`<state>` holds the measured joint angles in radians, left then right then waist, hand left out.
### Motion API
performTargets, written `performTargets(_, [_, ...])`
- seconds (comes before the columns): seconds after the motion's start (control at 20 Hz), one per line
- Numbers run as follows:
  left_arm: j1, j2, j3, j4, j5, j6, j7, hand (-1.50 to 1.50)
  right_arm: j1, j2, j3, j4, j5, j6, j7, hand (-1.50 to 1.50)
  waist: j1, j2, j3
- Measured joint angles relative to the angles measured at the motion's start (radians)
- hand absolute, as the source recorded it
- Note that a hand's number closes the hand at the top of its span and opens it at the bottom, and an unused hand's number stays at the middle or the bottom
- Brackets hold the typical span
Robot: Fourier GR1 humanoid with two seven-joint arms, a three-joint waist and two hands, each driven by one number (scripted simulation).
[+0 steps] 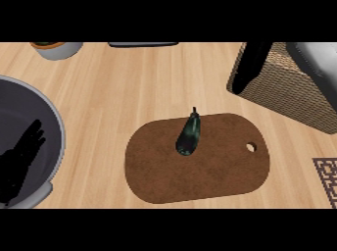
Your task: Pick the eggplant from the cutting board and place it in the basket
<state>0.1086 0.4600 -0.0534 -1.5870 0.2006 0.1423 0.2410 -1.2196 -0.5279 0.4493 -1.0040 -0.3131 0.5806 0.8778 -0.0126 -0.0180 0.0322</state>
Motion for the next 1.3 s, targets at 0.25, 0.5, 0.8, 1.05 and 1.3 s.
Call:
performTargets(0.25, [0.007, -0.023, 0.005, -0.02, -0.017, -0.011, 0.012, 0.0, 0.053, 0.043, 0.02, -0.031, 0.039, -0.053, -0.009, -1.5, 0.002, 0.002, 0.002])
performTargets(0.5, [0.018, -0.045, 0.011, -0.034, -0.035, -0.022, 0.011, 0.0, 0.1, 0.072, 0.047, -0.049, 0.077, -0.085, -0.007, -1.5, 0.003, 0.004, 0.001])
performTargets(0.8, [0.024, -0.07, 0.017, -0.041, -0.06, -0.034, 0.013, 0.0, 0.159, 0.129, 0.093, -0.067, 0.123, -0.128, 0.001, -1.5, 0.003, 0.004, 0.001])
performTargets(1.05, [0.026, -0.088, 0.026, -0.046, -0.076, -0.041, 0.014, 0.0, 0.215, 0.145, 0.109, -0.089, 0.162, -0.167, -0.017, -1.5, 0.001, 0.005, 0.003])
performTargets(1.3, [0.027, -0.1, 0.031, -0.053, -0.09, -0.052, 0.022, 0.0, 0.271, 0.157, 0.126, -0.122, 0.198, -0.203, -0.024, -1.5, -0.002, 0.004, 0.003])
